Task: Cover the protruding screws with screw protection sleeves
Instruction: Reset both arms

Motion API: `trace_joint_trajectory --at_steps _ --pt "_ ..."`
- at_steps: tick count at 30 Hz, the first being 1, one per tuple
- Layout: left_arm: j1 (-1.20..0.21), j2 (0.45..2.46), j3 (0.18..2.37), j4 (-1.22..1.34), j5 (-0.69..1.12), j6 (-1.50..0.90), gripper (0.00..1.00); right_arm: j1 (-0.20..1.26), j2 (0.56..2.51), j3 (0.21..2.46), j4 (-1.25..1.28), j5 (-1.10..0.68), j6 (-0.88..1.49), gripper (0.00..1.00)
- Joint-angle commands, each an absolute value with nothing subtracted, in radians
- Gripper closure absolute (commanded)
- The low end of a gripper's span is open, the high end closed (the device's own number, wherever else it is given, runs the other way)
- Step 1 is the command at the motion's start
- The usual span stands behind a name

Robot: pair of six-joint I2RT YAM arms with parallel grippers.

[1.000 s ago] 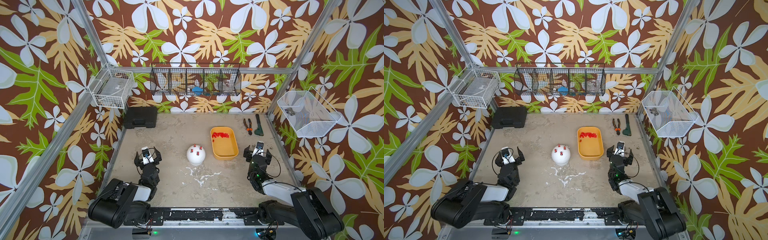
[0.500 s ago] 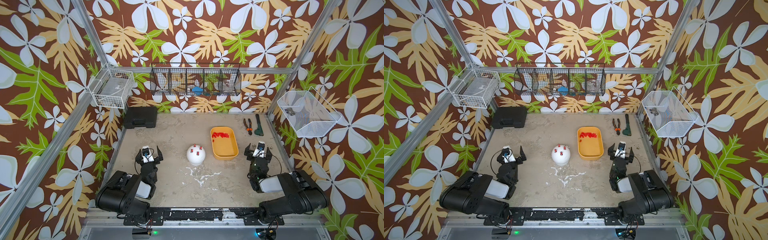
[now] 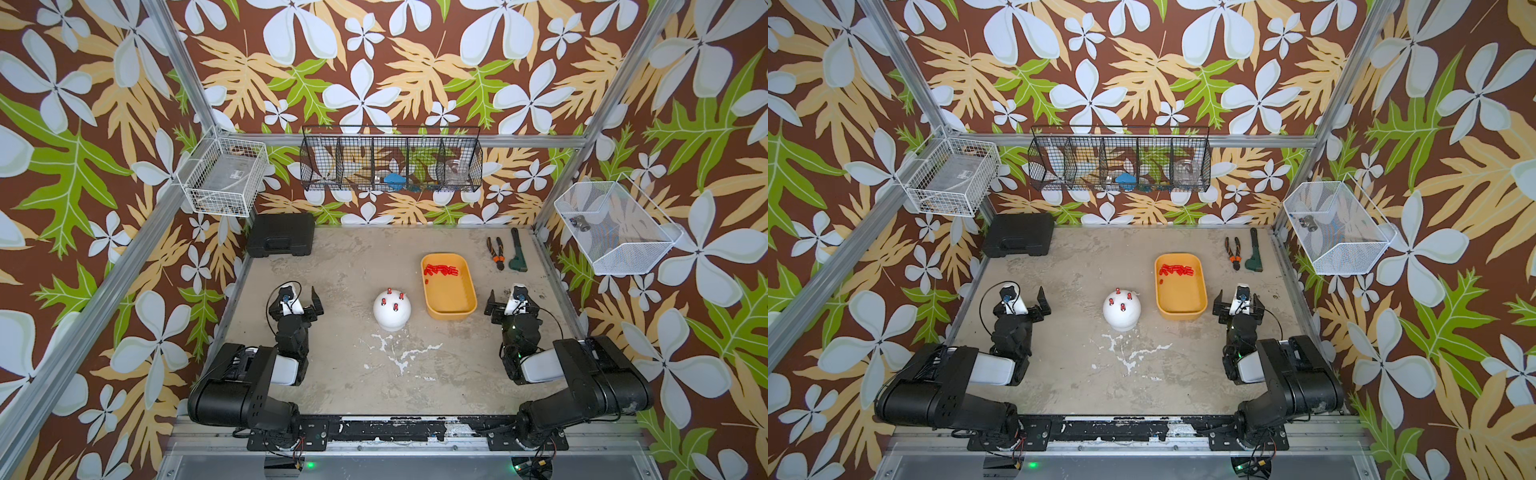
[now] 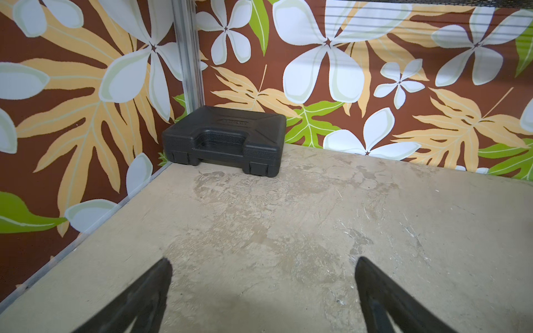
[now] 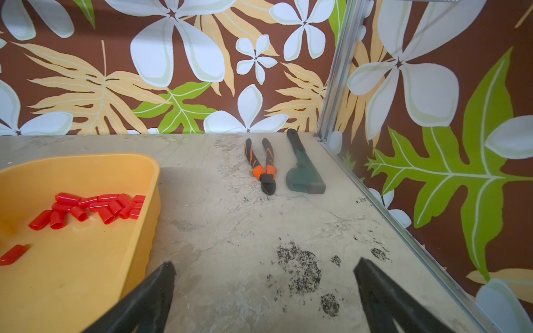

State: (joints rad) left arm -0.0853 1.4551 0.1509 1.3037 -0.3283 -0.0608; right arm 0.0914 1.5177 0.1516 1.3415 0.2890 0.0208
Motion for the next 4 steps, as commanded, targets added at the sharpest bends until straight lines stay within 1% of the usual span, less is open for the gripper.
trace_joint_trajectory --at_steps 1,4 --pt "-0.079 1.45 0.152 1.288 -0.251 -0.07 0.0 0.091 1.516 0.151 1.382 0.289 0.023 0.0" --pt "-0.08 1.449 0.15 1.291 -0.252 -0.069 0.0 0.091 1.516 0.15 1.381 0.288 0.023 0.0"
